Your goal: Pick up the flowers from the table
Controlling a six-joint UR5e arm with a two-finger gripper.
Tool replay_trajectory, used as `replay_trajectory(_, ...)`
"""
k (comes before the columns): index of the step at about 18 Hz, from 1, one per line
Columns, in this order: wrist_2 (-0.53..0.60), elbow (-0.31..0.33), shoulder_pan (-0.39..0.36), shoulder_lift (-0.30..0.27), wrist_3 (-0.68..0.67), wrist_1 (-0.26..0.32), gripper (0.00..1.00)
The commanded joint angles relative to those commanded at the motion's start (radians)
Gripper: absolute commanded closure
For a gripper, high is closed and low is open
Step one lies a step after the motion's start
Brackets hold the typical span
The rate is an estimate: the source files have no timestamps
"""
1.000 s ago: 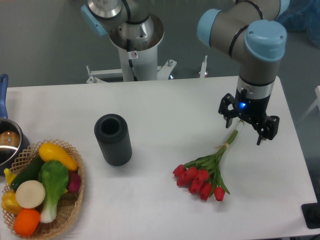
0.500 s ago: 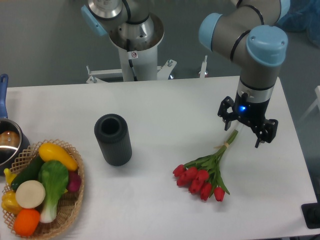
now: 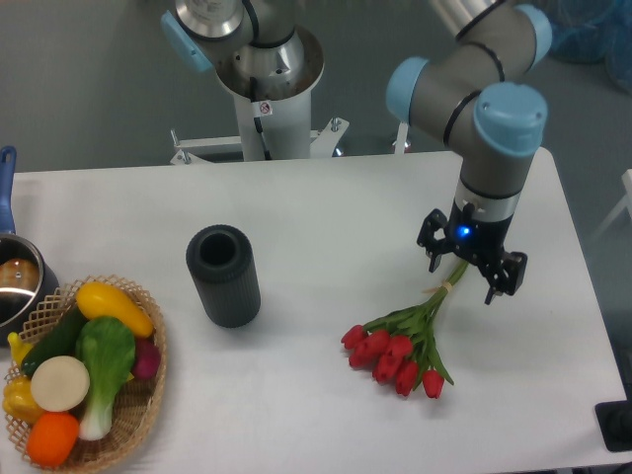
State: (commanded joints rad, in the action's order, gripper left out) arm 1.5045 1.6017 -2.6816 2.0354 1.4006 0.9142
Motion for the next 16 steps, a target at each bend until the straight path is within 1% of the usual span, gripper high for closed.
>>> replay_trajectory(1,0.028,-0.018,0.02,0.026,-0.003,0.002,0.0)
replay_trajectory(3,0.084,-0.061,0.032,0.075,-0.014,0.005,0.0)
replay_trajectory(5,0.114,-0.069,0.055,0.097,-0.028,0.005,0.0)
replay_trajectory(8,0.125,-0.068,0.071,0.101,-0.035,0.011,0.0)
replay_trajectory(11,0.138,-0.055,0.095,0.106,-0.078,0.017,0.0)
replay_trajectory(13,0.137,-0.057,0.108,0.126,-0.107,0.015,0.0)
replay_trajectory(16,0.137,-0.062,0.124,0.147,-0.112,0.015,0.0)
